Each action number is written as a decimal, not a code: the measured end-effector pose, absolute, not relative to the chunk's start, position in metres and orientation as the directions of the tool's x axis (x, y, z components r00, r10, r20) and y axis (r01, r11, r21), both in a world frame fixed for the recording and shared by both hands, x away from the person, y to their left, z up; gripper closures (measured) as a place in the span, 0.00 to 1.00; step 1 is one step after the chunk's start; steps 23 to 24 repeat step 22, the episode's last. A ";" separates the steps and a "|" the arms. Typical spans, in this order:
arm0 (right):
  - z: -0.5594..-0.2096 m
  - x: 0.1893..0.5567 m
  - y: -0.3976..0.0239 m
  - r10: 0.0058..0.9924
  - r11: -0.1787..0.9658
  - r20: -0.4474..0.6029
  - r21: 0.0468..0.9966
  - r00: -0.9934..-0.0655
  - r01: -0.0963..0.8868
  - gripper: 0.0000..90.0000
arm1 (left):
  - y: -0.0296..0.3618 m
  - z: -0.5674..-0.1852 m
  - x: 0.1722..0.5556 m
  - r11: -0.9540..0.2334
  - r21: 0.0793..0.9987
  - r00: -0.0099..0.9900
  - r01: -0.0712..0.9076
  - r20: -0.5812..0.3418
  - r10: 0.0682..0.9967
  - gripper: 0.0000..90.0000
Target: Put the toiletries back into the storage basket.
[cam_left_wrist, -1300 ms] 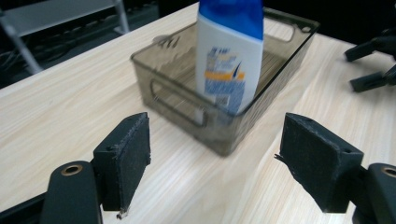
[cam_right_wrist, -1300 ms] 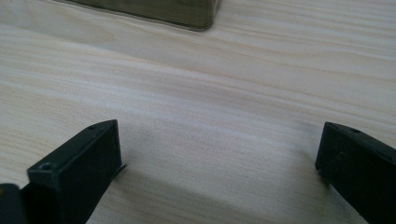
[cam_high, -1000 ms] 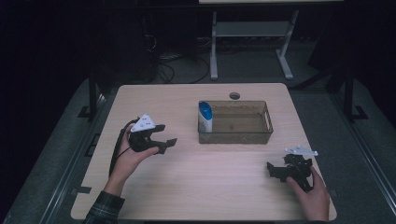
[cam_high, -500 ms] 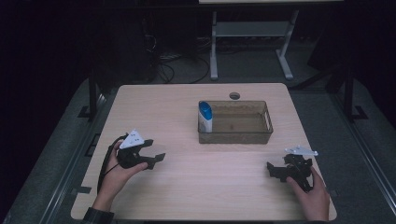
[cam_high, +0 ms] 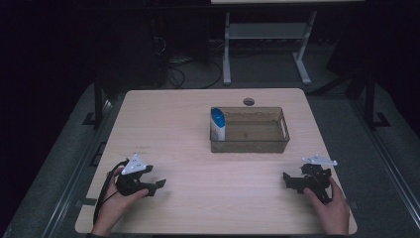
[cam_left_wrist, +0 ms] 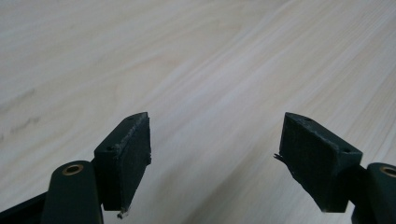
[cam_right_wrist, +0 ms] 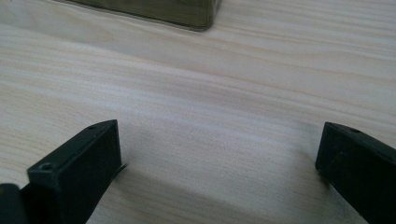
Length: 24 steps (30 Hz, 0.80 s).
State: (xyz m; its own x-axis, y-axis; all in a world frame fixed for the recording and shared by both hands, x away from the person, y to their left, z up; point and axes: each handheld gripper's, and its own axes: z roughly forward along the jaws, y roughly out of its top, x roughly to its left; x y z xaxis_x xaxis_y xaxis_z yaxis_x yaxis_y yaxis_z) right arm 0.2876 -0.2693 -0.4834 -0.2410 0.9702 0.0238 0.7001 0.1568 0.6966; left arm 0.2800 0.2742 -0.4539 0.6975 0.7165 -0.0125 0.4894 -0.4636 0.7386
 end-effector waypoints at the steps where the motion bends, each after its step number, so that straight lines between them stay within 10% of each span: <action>1: -0.483 0.288 -0.269 0.970 0.157 0.024 0.697 -0.241 0.700 0.00 | 0.275 -0.456 0.279 -0.466 0.735 0.694 0.493 -0.010 0.720 0.27; 24: -0.483 0.288 -0.269 0.970 0.156 0.025 0.697 -0.240 0.700 0.00 | 0.291 -0.475 0.263 -0.455 0.727 0.657 0.515 0.006 0.754 0.15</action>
